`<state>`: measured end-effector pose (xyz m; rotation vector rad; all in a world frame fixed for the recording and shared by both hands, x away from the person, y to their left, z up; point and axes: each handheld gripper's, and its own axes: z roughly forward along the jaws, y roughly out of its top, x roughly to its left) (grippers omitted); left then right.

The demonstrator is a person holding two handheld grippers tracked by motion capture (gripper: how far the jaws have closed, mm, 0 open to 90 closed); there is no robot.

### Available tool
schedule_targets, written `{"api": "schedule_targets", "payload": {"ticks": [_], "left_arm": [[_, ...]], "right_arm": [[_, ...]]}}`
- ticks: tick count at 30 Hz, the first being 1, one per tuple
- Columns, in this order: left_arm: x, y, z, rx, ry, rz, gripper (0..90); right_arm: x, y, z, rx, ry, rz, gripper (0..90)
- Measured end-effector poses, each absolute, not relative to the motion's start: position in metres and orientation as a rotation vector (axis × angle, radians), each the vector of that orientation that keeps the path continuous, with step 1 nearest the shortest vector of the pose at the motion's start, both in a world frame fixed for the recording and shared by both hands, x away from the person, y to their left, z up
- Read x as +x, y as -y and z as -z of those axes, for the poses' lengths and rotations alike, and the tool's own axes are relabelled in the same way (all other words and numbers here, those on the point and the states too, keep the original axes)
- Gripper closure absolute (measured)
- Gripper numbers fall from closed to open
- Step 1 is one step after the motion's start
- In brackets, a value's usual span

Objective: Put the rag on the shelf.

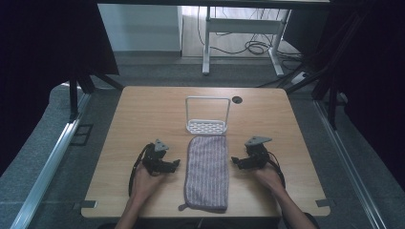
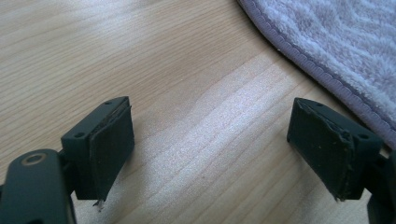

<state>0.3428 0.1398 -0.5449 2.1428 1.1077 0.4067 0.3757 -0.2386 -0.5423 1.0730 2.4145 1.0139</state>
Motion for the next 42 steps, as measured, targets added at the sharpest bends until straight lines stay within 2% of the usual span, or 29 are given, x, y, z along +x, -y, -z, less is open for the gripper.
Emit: {"api": "schedule_targets", "payload": {"ticks": [9,17,19,22,31,33,36,38,42], "left_arm": [[0.343,-0.141,0.545,2.13,-1.117,-0.39,14.6],[0.348,-0.137,0.535,2.116,-1.097,-0.377,20.3],[0.353,-0.133,0.53,2.117,-1.09,-0.372,22.0],[0.356,-0.13,0.528,2.118,-1.08,-0.369,25.7],[0.382,-0.102,0.519,2.155,-1.001,-0.352,33.2],[0.388,-0.095,0.517,2.167,-0.98,-0.344,36.3],[0.396,-0.087,0.516,2.17,-0.967,-0.352,40.0],[0.402,-0.082,0.518,2.168,-0.965,-0.338,45.8],[0.413,-0.076,0.526,2.178,-0.984,-0.34,46.5]], "right_arm": [[0.377,0.237,0.539,1.086,-2.431,-0.987,17.6],[0.382,0.236,0.532,1.107,-2.439,-1.005,21.1],[0.385,0.235,0.526,1.126,-2.445,-1.027,25.8],[0.388,0.233,0.521,1.137,-2.451,-1.042,27.4],[0.401,0.219,0.508,1.152,-2.467,-1.06,31.5],[0.406,0.211,0.508,1.148,-2.464,-1.057,38.0],[0.41,0.206,0.51,1.141,-2.471,-1.052,41.3],[0.416,0.2,0.514,1.149,-2.477,-1.032,45.4],[0.423,0.195,0.521,1.197,-2.479,-1.037,52.0]]}}
